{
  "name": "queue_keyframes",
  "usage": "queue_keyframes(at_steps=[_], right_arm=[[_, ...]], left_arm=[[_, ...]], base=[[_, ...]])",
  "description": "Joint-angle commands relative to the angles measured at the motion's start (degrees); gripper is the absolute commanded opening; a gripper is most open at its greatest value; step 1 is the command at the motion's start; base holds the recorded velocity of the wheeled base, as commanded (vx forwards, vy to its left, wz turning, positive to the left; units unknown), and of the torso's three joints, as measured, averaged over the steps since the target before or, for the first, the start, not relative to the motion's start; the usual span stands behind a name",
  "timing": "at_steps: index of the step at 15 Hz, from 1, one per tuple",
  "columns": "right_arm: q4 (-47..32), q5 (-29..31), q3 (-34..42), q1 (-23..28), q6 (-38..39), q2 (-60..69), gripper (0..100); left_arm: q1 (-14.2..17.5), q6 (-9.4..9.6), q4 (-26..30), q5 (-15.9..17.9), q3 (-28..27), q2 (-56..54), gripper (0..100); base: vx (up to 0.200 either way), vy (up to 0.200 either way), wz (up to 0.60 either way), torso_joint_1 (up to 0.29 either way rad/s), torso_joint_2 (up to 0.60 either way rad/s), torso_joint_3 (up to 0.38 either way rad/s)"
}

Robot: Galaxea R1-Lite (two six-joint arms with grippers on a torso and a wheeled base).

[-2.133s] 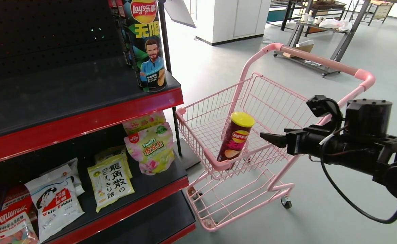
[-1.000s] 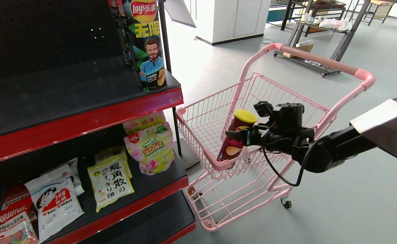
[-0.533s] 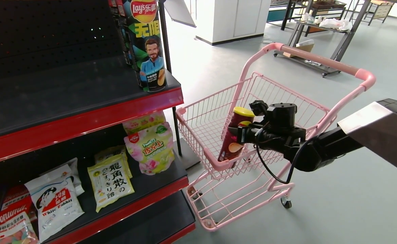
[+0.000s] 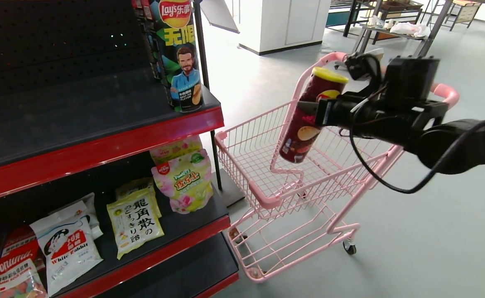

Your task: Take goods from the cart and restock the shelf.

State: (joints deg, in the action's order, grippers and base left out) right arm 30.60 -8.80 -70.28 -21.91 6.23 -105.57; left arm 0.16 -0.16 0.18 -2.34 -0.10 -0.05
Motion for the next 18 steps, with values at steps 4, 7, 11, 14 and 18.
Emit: queue_keyframes(at_steps=[4,7,11,14,18], right_arm=[[-13.8,5.9,20.3,-6.8,-9.3,29.6,0],[-12.6,6.0,22.0,-14.6,-3.2,31.4,0],[-16.0,5.9,19.7,-15.6,-3.4,27.9,0],[-16.0,2.9,22.2,-15.3,-8.8,27.4,0],[-16.0,-2.4,22.6,-15.4,-9.1,27.5,0]], left_arm=[[0.0,-0.02,0.1,0.0,0.0,0.0,100],[0.0,-0.02,0.0,0.0,0.0,0.0,100],[0.0,-0.02,0.0,0.0,0.0,0.0,100],[0.0,-0.02,0.0,0.0,0.0,0.0,100],[0.0,-0.02,0.1,0.0,0.0,0.0,100]], base=[[0.0,0.0,0.0,0.0,0.0,0.0],[0.0,0.0,0.0,0.0,0.0,0.0],[0.0,0.0,0.0,0.0,0.0,0.0],[0.0,0.0,0.0,0.0,0.0,0.0],[0.0,0.0,0.0,0.0,0.0,0.0]])
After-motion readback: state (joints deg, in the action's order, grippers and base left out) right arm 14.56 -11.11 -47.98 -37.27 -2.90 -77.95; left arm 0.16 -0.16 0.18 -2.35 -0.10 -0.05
